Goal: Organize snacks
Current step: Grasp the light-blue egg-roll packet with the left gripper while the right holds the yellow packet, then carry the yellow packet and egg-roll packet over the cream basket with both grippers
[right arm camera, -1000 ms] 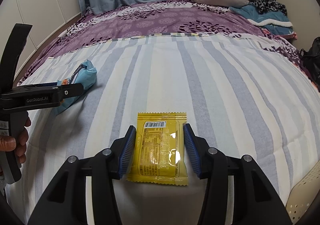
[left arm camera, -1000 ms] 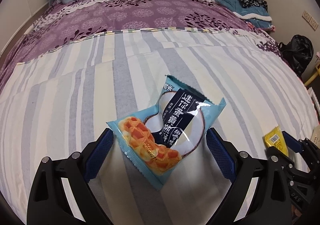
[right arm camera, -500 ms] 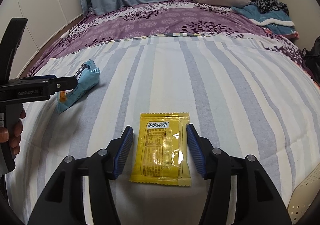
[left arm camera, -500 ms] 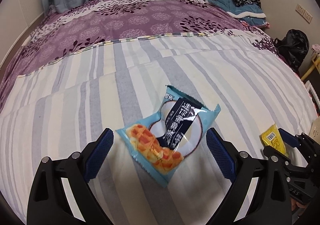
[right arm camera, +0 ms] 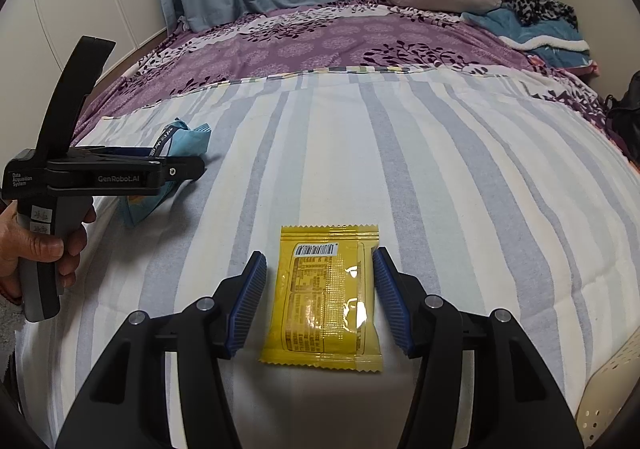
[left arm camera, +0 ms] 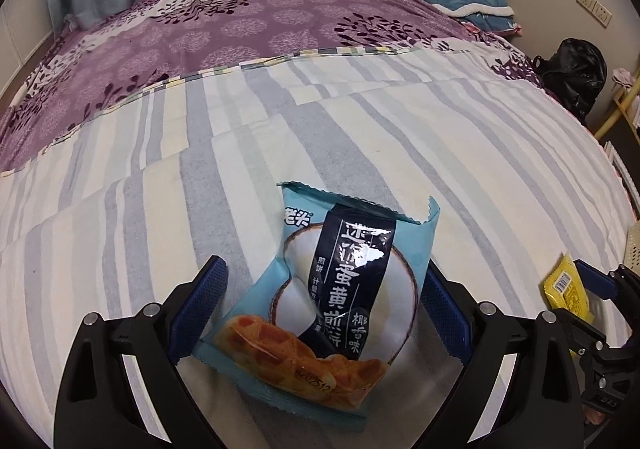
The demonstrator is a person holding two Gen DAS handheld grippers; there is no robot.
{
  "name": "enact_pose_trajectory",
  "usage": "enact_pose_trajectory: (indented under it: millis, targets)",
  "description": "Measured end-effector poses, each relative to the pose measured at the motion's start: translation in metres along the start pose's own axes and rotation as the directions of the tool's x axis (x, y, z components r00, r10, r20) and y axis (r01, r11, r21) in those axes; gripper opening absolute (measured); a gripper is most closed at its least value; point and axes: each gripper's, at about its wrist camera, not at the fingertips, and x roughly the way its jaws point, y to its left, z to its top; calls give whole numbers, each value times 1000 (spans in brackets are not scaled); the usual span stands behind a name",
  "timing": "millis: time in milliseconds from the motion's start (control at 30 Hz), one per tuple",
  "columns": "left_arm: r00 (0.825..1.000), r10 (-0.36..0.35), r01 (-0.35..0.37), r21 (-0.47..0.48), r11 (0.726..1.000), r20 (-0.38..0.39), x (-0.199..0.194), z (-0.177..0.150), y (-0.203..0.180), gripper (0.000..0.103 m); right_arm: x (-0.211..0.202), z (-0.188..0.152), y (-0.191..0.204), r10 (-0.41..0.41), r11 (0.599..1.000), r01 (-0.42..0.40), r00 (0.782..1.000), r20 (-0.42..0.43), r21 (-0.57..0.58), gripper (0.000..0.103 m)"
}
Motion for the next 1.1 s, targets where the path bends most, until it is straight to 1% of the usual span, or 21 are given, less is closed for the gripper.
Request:
enact_pose_trajectory:
  millis: [33, 67, 133, 200, 267, 367, 400, 433, 533, 700, 867, 1100]
  targets:
    - [1000, 9, -9, 2, 1000, 4, 0, -1, -1, 89, 0, 0, 0, 0, 1000, 0, 1000, 0, 0, 55]
    - [1000, 18, -18, 5, 1000, 8, -2, -1, -2, 81, 0, 0, 0, 0, 1000, 0, 1000, 0, 0, 55]
    - [1000, 25, -25, -1, 1000, 12, -5, -1, -3, 72, 0, 0, 0, -1, 1000, 1, 1000, -1, -1, 55]
    - [999, 29, -28, -19, 999, 15, -9, -2, -2, 69, 0, 0, -1, -1, 1000, 1, 1000, -2, -1, 55]
    - [999, 38, -37, -25, 999, 23, -14, -5, -3, 63, -1, 0, -2, 6, 1000, -6, 1000, -1, 6, 55]
    - [999, 39, -39, -30, 999, 28, -22, -10, -4, 59, -3, -1, -8, 15, 1000, -15, 1000, -5, 24, 48]
    - [999, 42, -41, -35, 999, 33, -26, -13, -4, 58, -5, -1, -11, 30, 999, -29, 1000, -9, 41, 48]
    - [998, 42, -40, -39, 998, 36, -30, -14, -4, 51, -7, -2, -14, 44, 997, -44, 999, -12, 61, 48]
    - [998, 43, -39, -67, 997, 49, -42, -21, -4, 51, -14, -6, -21, 68, 993, -66, 998, -14, 100, 47]
    - [996, 23, -16, -74, 997, 84, -66, -33, -13, 51, -28, -13, -23, 70, 992, -69, 998, -5, 105, 47]
    - [994, 1, 8, -78, 997, 111, -90, -44, -24, 51, -50, -17, -22, 76, 992, -78, 997, 20, 104, 47]
    - [986, -21, 37, -90, 995, 167, -128, -60, -43, 51, -90, -24, -23, 78, 991, -84, 995, 65, 103, 47]
